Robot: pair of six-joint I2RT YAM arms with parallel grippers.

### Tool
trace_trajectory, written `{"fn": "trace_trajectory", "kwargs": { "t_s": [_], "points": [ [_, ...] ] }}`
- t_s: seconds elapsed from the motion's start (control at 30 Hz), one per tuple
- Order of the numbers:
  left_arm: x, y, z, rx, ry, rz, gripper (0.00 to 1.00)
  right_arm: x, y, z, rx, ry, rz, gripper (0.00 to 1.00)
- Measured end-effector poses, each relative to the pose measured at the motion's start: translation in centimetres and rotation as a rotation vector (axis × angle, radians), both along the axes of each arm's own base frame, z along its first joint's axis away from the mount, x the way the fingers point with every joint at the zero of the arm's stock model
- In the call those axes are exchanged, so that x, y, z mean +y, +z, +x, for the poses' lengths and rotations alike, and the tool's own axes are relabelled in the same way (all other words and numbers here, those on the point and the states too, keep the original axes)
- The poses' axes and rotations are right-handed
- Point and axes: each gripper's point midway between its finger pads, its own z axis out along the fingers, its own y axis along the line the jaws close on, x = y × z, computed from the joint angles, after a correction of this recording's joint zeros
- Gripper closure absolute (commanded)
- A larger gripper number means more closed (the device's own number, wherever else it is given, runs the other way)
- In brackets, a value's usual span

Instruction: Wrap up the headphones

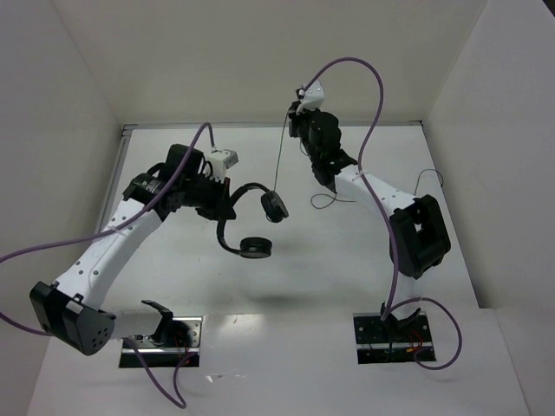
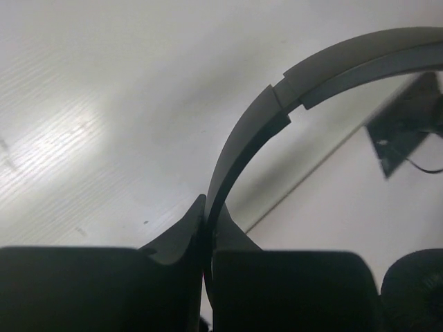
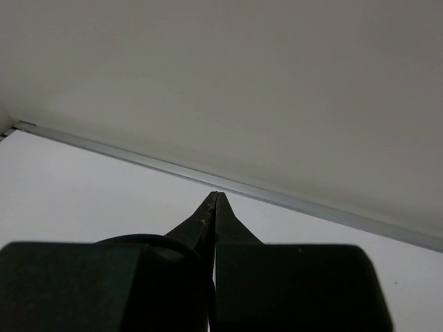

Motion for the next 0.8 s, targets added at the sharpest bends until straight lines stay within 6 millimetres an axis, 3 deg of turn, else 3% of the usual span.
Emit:
{"fn": "trace_trajectory", "kwargs": {
  "t_s": [0.17, 0.3, 0.43, 0.6, 0.7, 0.8],
  "points": [
    [2.9, -3.3, 2.7, -0.014, 0.115, 0.208, 0.99, 0.6, 2.7, 0.9, -0.011, 0.007, -0.036, 0.99],
    [5.6, -7.6, 5.3, 0.004, 0.219, 0.484, 0.99, 0.8, 2.7, 0.8, 0.023, 0.014, -0.088, 0.99],
    [6.3, -10.1, 8.0, -0.018, 0.289, 0.741, 0.99, 1.6, 2.4, 0.4, 0.072, 0.018, -0.138, 0.99],
    [7.7, -9.0, 11.8, -0.165, 0.497, 0.893, 0.99, 5.3, 3.5, -2.2, 0.087, 0.058, -0.186, 0.99],
    [9.1, -6.7, 13.9, -0.289, 0.677, 0.852, 0.99, 7.4, 3.6, -4.5, 0.109, 0.101, -0.19, 0.99],
    [10.3, -4.1, 15.8, -0.402, 0.846, 0.791, 0.99, 7.8, 3.4, -6.4, 0.139, 0.14, -0.145, 0.99]
  ]
}}
